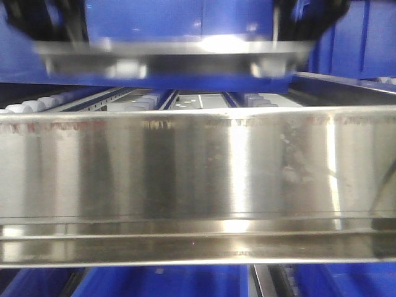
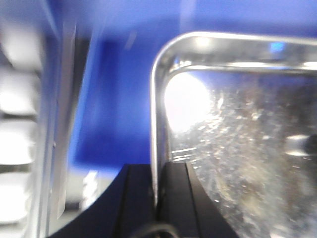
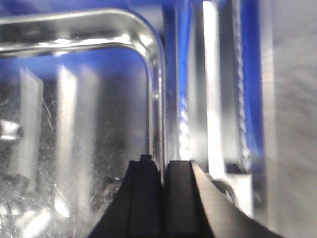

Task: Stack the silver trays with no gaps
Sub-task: 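Lift the silver tray up off the shelf with both grippers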

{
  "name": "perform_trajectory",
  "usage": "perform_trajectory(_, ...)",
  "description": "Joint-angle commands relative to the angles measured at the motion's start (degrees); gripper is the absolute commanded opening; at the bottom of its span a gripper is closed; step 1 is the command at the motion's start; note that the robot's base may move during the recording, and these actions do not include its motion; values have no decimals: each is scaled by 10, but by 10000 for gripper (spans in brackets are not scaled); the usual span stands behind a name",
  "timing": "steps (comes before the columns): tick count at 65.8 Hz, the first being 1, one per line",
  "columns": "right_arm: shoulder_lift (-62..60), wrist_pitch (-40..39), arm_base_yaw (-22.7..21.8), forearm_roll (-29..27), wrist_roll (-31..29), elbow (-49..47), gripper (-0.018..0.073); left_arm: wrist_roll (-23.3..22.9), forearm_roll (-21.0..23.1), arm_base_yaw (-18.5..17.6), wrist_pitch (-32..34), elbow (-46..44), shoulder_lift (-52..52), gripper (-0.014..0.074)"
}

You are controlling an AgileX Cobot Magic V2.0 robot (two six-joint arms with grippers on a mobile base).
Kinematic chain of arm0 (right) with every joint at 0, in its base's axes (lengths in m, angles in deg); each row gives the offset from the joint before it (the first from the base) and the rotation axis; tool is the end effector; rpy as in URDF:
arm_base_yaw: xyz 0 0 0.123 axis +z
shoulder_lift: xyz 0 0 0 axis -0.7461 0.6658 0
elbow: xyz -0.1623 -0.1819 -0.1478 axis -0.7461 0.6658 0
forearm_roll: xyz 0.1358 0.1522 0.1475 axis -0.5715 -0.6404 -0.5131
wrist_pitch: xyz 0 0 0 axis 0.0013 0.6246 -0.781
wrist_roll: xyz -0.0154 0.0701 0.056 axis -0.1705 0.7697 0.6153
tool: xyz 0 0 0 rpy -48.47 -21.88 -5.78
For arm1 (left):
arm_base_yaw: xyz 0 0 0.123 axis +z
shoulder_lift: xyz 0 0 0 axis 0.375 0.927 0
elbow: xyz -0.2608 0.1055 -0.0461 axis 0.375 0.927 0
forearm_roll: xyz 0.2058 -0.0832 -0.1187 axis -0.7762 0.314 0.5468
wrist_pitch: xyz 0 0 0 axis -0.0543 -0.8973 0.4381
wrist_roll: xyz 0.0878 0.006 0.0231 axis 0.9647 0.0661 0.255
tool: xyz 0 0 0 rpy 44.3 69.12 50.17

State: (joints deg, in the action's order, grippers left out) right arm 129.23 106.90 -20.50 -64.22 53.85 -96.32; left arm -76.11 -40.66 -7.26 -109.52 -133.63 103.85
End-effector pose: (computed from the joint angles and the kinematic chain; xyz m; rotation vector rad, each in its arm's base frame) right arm 0.2933 0.1523 0.3363 0.1282 2.7263 0.2917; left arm 0.2859 -0.1466 0.3374 -0.0431 2.5935 -0.2068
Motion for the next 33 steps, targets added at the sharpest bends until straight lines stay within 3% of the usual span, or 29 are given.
perform_trajectory(1,-46,-7,19,59,31,-3,-77,-26,-26,-16,-15,-7,-45,-17)
perform_trajectory(14,-109,31,94,155,117,6,-77,-135,-145,-99,-36,1,-112,-17)
perform_trajectory(25,-156,38,162,232,196,50,-77,-219,-201,-176,-46,36,-160,-17)
perform_trajectory(33,-187,44,221,277,253,85,-77,-280,-271,-240,-73,59,-184,-17)
